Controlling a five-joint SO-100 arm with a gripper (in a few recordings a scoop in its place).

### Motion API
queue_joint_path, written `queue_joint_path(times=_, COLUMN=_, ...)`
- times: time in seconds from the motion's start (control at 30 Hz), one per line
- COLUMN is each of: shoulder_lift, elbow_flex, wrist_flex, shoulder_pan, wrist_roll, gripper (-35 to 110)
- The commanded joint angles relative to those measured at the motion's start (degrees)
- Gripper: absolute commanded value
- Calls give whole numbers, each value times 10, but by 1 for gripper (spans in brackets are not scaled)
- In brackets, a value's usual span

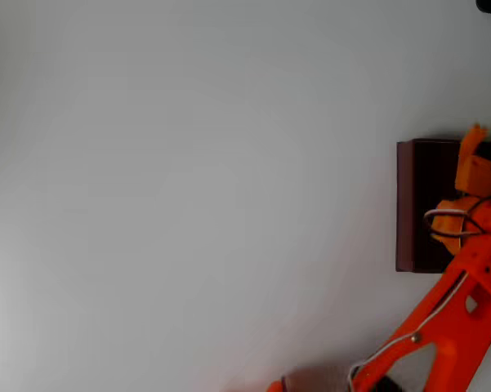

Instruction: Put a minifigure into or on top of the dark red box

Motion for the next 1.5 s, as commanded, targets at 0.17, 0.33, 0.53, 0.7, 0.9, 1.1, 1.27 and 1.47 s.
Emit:
queue_joint_path(times=0.17, shoulder_lift=54, elbow_flex=-25, wrist_flex=35, shoulder_pan=-5, wrist_roll=-56, gripper=16)
queue_joint_path(times=0.33, shoulder_lift=192, elbow_flex=40, wrist_flex=51, shoulder_pan=-38, wrist_roll=-170, gripper=12)
queue_joint_path(times=0.53, shoulder_lift=524, elbow_flex=300, wrist_flex=-30, shoulder_pan=-164, wrist_roll=-324, gripper=7)
queue_joint_path(times=0.7, shoulder_lift=825, elbow_flex=497, wrist_flex=-44, shoulder_pan=-338, wrist_roll=-395, gripper=0)
queue_joint_path(times=0.9, shoulder_lift=1084, elbow_flex=688, wrist_flex=-45, shoulder_pan=-568, wrist_roll=-458, gripper=0)
queue_joint_path(times=1.1, shoulder_lift=1218, elbow_flex=843, wrist_flex=1, shoulder_pan=-672, wrist_roll=-530, gripper=0)
queue_joint_path(times=1.27, shoulder_lift=1220, elbow_flex=929, wrist_flex=-6, shoulder_pan=-721, wrist_roll=-577, gripper=0)
queue_joint_path(times=1.47, shoulder_lift=1221, elbow_flex=973, wrist_flex=-17, shoulder_pan=-715, wrist_roll=-589, gripper=0)
